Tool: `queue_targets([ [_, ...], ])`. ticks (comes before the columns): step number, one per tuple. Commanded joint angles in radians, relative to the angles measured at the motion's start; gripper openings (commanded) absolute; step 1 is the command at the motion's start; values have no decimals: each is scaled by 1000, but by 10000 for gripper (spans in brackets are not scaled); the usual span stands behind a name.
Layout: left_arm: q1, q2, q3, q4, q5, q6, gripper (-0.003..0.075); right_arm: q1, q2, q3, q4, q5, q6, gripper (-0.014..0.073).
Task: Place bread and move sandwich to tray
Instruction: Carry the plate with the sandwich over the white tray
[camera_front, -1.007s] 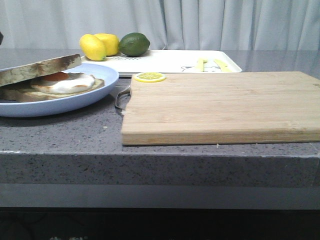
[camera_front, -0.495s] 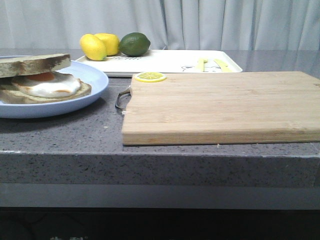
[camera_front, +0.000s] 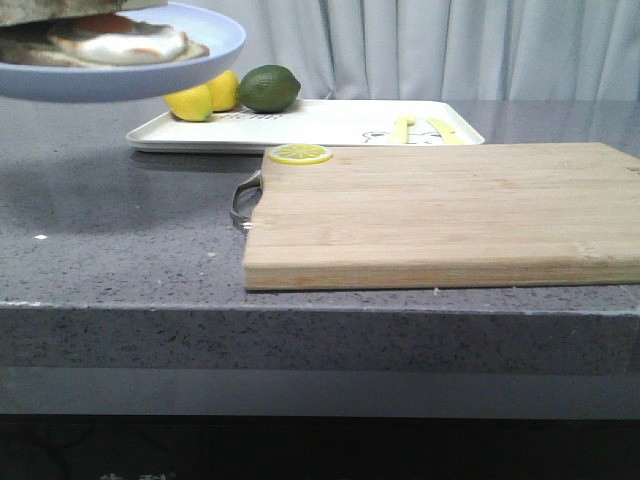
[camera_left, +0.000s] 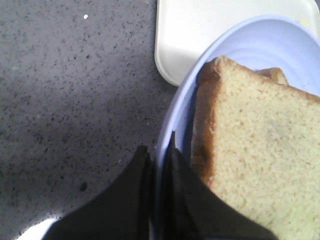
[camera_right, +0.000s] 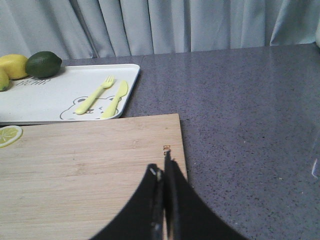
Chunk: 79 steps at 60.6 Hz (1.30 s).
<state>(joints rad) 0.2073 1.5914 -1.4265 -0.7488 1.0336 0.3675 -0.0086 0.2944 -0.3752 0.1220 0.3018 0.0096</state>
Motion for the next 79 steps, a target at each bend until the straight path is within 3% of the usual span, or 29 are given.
queue_targets([
  [1,-17,6,-110,-70,-19,-62,-20,-8,8,-26,4,-76,0,-60],
  [18,-153,266,-500,110,5,-242,-20,-8,8,-26,50,-74,0,-60],
  [46,-262,819,-1341,110,221,-479,-20,-8,10,-26,49,-68,0,-60],
  [54,-262,888,-1426,56,223,-501,-20,-8,10,-26,49,-68,0,-60],
  [79,-291,932,-1426,-52,153,-410,-20,-8,11,-26,48,-68,0,-60],
])
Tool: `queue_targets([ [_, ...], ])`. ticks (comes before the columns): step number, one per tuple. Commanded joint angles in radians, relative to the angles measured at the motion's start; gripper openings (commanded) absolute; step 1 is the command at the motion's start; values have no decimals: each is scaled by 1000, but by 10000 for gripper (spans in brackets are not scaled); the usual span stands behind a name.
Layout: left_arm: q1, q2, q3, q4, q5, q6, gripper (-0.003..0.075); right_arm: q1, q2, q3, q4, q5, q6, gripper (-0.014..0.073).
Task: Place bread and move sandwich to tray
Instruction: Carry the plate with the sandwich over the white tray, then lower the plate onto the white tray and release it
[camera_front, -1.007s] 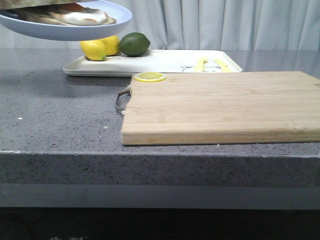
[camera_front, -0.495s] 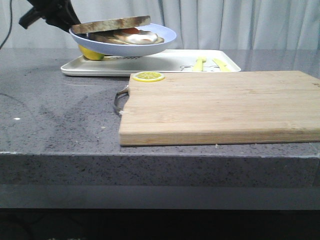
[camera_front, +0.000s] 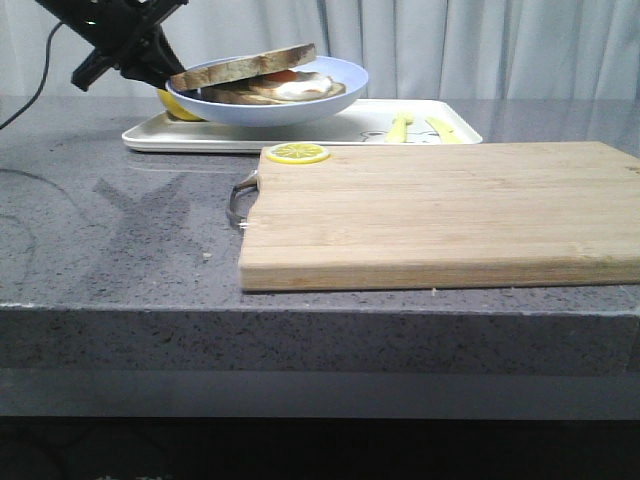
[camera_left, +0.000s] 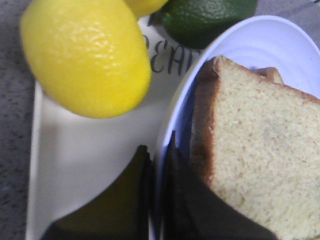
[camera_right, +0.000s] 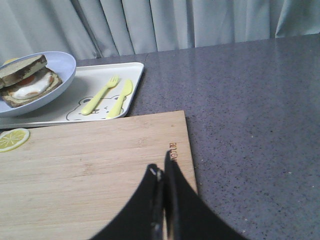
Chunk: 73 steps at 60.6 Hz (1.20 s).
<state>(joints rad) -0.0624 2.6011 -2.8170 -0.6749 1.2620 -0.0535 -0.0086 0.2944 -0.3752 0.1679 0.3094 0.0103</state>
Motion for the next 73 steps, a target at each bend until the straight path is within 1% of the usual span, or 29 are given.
queue_targets([
  [1,-21,-73,-36,-124,-80,11,-20,-8,11,-26,2,-75,-1,-60],
  [28,-32,-30,-36,-127,-184,34,-20,-8,11,-26,2,-73,-1,-60],
  [40,-32,-30,-36,-117,-184,37,-20,-8,11,-26,2,-73,-1,-60],
  [50,-34,-27,-20,-107,-145,59,-20,-8,11,-26,2,-73,-1,-60],
  [63,-41,-9,-10,-100,-131,59,-19,-8,11,-26,2,-73,-1,-60],
  [68,-43,-5,-10,-99,-137,61,0,-8,11,-26,2,-73,-1,-60],
  [73,-43,-3,-10,-99,-147,69,78,-8,11,-26,2,-73,-1,-60],
])
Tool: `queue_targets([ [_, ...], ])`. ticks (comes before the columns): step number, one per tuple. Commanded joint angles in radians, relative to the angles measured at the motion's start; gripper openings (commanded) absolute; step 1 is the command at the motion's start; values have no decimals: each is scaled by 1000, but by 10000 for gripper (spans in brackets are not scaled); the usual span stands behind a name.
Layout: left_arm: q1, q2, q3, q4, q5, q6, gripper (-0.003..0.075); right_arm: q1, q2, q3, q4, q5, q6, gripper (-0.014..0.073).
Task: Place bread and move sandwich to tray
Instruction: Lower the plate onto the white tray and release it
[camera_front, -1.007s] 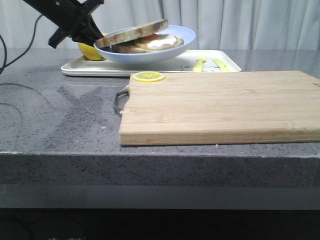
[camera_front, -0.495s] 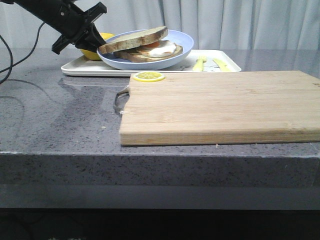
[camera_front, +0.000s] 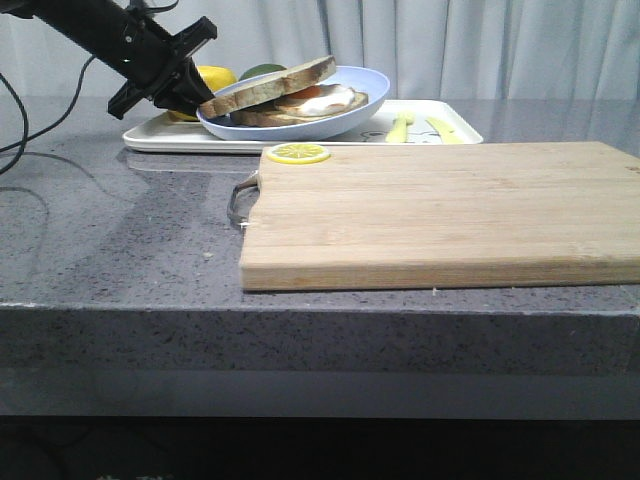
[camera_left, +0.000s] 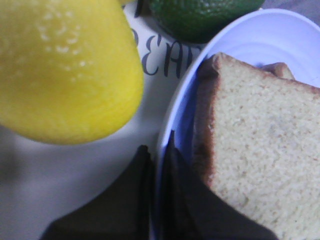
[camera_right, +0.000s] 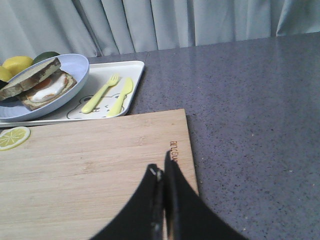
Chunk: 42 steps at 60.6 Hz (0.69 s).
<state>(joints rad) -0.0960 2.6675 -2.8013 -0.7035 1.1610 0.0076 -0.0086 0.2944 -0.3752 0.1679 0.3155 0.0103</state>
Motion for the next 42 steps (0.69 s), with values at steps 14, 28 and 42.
queue_targets([
  [14,-9,-67,-26,-70,-73,26,378,-8,11,-26,2,-79,-1,-60],
  [28,6,-67,-63,-69,-34,27,444,-8,11,-26,2,-79,-1,-60],
  [42,32,-67,-210,-88,84,17,296,-8,11,-26,2,-79,-1,-60],
])
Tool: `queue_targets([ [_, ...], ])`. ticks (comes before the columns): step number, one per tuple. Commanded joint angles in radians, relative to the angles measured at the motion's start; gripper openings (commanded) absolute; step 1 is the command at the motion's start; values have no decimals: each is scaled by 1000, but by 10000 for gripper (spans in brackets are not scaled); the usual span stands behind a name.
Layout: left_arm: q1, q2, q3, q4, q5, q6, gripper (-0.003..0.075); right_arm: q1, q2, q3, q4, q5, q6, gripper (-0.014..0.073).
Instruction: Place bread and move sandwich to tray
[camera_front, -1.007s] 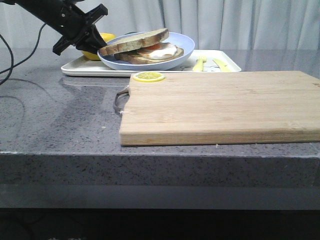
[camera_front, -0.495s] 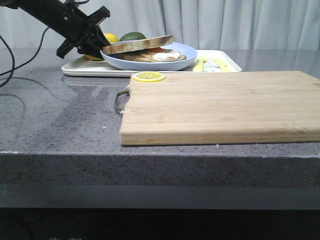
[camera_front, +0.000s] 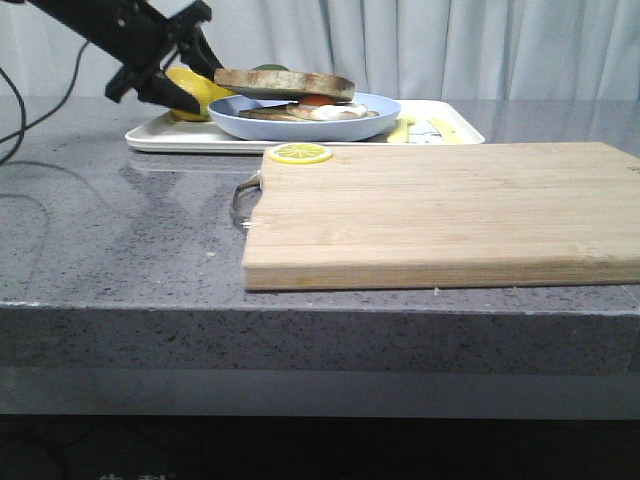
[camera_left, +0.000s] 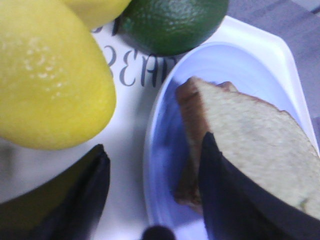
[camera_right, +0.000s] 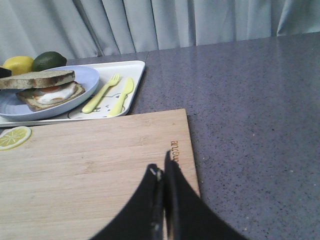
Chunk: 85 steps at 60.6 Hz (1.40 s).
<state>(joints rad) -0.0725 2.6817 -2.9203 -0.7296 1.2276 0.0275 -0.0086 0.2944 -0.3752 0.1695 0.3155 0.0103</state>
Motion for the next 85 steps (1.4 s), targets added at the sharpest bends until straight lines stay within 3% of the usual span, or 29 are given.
queue_targets([
  [1,8,-81,-101,-61,25,-3,280,-8,11,-26,1,-79,-1,-60],
  [13,11,-107,-136,-84,29,-27,-20,-8,11,-26,1,-73,-1,-60],
  [34,9,-222,-130,-134,31,-38,-20,-8,11,-26,1,-65,-1,-60],
  [48,-24,-326,-23,-44,31,-76,-20,-8,11,-26,1,3,-1,-60],
  [60,-137,-534,333,351,31,-43,-20,-8,11,-26,1,11,-1,-60],
  [68,-160,-668,593,550,31,-48,-20,-8,11,-26,1,7,-1,-60],
  [85,-85,-898,970,589,-83,-50,-20,-8,11,-26,0,-68,-1,-60],
])
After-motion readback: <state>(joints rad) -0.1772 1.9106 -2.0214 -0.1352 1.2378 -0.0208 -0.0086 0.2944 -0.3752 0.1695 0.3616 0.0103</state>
